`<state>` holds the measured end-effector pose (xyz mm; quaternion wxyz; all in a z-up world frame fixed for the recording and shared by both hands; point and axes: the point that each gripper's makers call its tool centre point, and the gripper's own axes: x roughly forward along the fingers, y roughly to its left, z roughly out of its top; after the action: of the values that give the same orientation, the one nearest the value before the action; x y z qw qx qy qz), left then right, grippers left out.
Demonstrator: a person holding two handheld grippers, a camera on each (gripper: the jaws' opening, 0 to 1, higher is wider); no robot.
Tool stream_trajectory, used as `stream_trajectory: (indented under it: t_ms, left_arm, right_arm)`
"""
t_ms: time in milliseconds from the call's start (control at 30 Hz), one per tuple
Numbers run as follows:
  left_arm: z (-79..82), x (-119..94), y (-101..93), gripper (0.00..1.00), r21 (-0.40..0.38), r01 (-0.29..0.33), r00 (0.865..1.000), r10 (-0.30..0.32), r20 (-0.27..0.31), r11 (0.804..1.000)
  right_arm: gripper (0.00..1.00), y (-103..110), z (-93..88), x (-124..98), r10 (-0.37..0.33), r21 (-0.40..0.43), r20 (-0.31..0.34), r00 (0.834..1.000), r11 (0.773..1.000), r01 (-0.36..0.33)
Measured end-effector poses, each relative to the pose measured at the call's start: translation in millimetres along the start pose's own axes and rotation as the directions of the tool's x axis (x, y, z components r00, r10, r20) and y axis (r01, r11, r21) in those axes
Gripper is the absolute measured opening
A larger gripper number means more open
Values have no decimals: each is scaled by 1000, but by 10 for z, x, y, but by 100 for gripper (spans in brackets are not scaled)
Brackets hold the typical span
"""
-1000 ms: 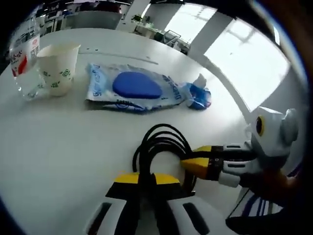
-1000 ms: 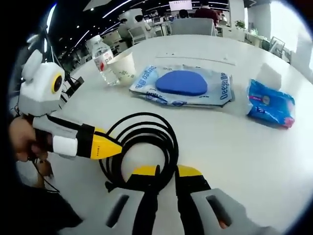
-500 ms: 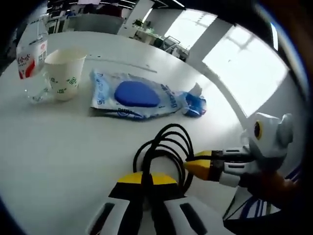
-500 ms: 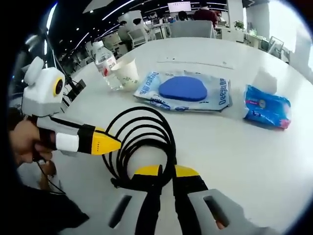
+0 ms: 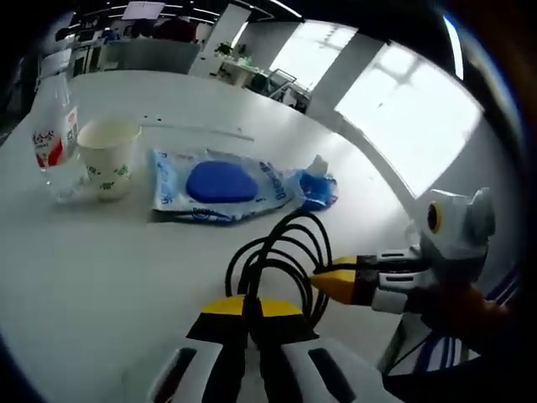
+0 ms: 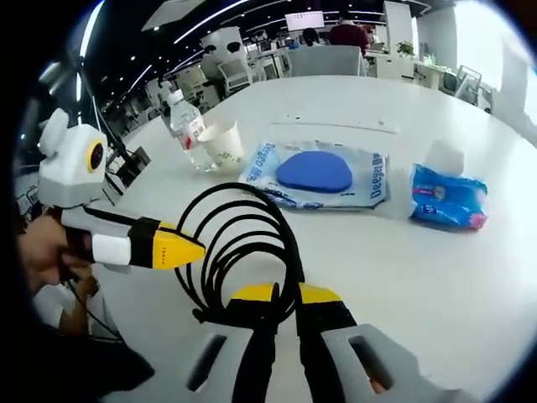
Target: Arrange the tabletop items into an orderly group along one side of the table until the central work area is clear of visible clutter.
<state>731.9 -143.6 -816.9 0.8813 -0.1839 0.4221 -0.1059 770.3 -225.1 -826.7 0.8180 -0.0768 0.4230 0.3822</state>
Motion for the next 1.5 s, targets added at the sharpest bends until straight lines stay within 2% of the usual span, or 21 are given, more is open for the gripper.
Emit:
stream_trajectory:
  t_ms: [267, 433, 633, 1200, 1500]
  left_arm:
    - [161, 17, -146, 0, 36, 22, 1000, -22, 7, 999]
    - [190, 84, -251, 0, 41, 40, 999, -40, -5, 998]
    - [222, 200, -395, 0, 54, 64, 998, -63, -14, 996]
    - [357, 594, -735, 0, 57, 103, 994, -100, -50, 993]
    - [389, 789, -871, 0, 69, 110, 992, -105, -74, 992]
  right_arm:
    - [2, -143, 116, -95, -21, 12, 33, 999, 1000, 21]
    - [2, -246, 108, -160, -38, 12, 40, 998, 999, 37]
    - [2, -413, 109, -233, -64, -4, 41, 997, 998, 64]
    - [3, -969, 104, -373, -138, 25, 34, 990, 990, 137]
    - [3, -1160, 28, -392, -163, 27, 19, 986, 986, 163]
